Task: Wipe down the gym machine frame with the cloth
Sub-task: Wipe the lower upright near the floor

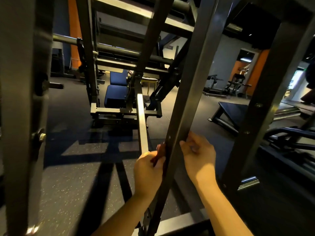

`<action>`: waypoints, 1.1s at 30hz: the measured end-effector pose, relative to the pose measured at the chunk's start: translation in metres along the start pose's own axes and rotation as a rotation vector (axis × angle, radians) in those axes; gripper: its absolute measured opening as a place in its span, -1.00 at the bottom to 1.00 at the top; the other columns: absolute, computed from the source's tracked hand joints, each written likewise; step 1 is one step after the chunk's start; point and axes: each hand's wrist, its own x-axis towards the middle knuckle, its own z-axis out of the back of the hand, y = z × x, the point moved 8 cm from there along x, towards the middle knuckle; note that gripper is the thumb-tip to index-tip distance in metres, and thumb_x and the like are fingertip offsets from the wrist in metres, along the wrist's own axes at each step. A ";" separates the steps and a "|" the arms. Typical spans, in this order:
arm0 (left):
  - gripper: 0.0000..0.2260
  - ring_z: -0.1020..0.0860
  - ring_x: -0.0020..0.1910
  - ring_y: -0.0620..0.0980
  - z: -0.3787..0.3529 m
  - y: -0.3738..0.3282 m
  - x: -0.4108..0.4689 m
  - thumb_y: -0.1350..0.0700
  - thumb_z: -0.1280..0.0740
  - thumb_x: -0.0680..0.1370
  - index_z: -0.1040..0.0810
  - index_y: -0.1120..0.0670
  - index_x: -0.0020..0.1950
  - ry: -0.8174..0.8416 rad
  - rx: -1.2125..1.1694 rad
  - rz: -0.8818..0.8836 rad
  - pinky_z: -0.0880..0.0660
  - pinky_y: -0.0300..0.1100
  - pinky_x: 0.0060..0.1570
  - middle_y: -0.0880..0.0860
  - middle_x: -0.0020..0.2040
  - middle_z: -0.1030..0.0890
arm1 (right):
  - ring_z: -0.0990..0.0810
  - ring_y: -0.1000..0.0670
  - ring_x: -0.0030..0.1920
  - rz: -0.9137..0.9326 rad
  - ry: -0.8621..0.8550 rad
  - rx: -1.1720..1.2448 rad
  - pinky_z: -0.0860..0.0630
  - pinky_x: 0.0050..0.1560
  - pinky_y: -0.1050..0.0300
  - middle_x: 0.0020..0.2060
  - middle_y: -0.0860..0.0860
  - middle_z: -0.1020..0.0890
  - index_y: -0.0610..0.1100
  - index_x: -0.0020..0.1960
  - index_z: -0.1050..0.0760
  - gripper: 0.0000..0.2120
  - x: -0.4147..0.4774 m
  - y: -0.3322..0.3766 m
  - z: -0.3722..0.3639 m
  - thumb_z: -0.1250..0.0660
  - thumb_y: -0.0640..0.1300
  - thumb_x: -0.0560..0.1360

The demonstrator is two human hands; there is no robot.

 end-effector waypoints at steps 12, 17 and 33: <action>-0.84 -0.66 -0.16 -0.16 -0.006 -0.026 0.014 0.09 -0.38 0.62 -0.61 0.02 -0.16 0.022 -0.057 -0.094 -0.58 -0.34 -0.12 -0.12 -0.24 -0.63 | -0.61 0.21 -0.05 0.202 -0.140 -0.007 -0.47 0.05 0.42 -0.10 0.10 -0.68 -0.04 0.02 -0.69 -0.90 0.007 -0.002 0.003 -0.39 -0.13 0.58; -0.75 -0.65 -0.22 -0.18 -0.008 -0.005 0.008 0.11 -0.38 0.63 -0.55 -0.07 -0.25 0.089 0.049 0.042 -0.53 -0.43 -0.20 -0.13 -0.29 -0.60 | -0.63 0.11 -0.07 0.271 -0.210 -0.072 -0.55 0.04 0.15 -0.14 0.08 -0.67 -0.03 -0.03 -0.67 -0.84 0.005 0.001 0.004 -0.33 -0.01 0.56; -0.90 -0.63 -0.04 -0.15 -0.008 -0.053 0.025 0.21 -0.37 0.62 -0.61 0.03 -0.05 0.082 -0.054 -0.251 -0.55 -0.32 0.01 -0.13 -0.10 -0.61 | -0.63 0.07 -0.13 0.173 -0.138 -0.159 -0.50 -0.06 0.25 -0.16 0.06 -0.67 -0.05 -0.04 -0.70 -0.90 0.016 -0.003 0.003 -0.42 -0.06 0.57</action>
